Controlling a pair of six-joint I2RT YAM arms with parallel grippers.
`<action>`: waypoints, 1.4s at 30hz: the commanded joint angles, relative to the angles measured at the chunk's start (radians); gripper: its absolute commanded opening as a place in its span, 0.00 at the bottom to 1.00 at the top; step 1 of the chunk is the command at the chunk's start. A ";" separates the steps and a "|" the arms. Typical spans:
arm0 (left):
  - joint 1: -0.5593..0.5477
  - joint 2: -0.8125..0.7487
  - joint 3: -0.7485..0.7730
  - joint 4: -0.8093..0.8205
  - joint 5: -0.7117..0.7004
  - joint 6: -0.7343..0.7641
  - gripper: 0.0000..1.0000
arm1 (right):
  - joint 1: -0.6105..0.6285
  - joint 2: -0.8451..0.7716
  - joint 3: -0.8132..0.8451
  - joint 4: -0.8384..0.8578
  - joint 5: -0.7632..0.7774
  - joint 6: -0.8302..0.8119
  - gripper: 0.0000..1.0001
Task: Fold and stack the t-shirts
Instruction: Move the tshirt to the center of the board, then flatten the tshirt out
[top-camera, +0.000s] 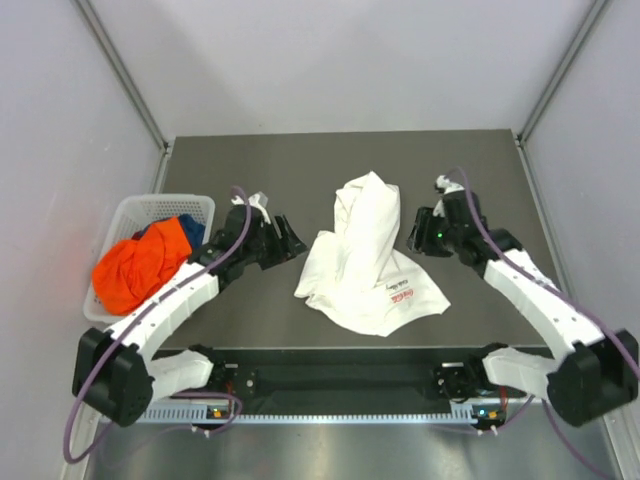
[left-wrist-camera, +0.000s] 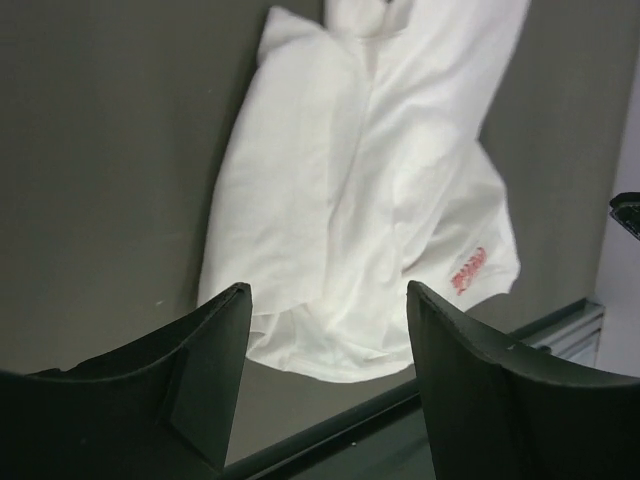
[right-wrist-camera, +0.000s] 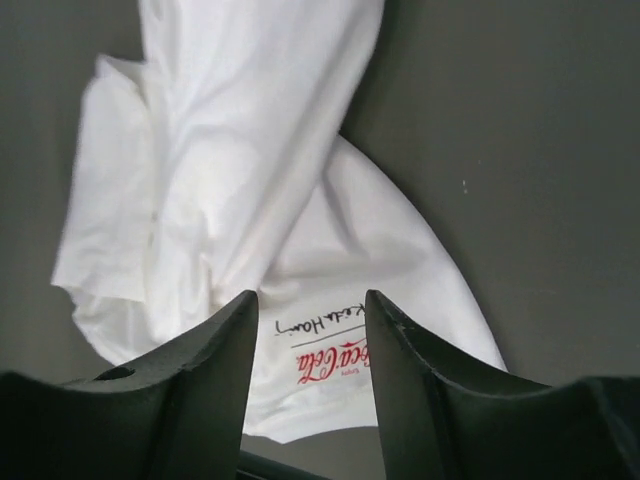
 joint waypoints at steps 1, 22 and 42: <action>0.003 0.078 -0.004 -0.067 -0.036 0.027 0.68 | 0.063 0.070 -0.008 -0.023 0.138 0.050 0.47; -0.017 0.230 -0.187 0.115 0.079 0.008 0.66 | -0.021 0.019 -0.317 -0.086 0.301 0.310 0.64; -0.020 0.314 0.154 0.079 0.062 0.021 0.00 | -0.079 -0.017 -0.129 -0.032 0.427 0.316 0.00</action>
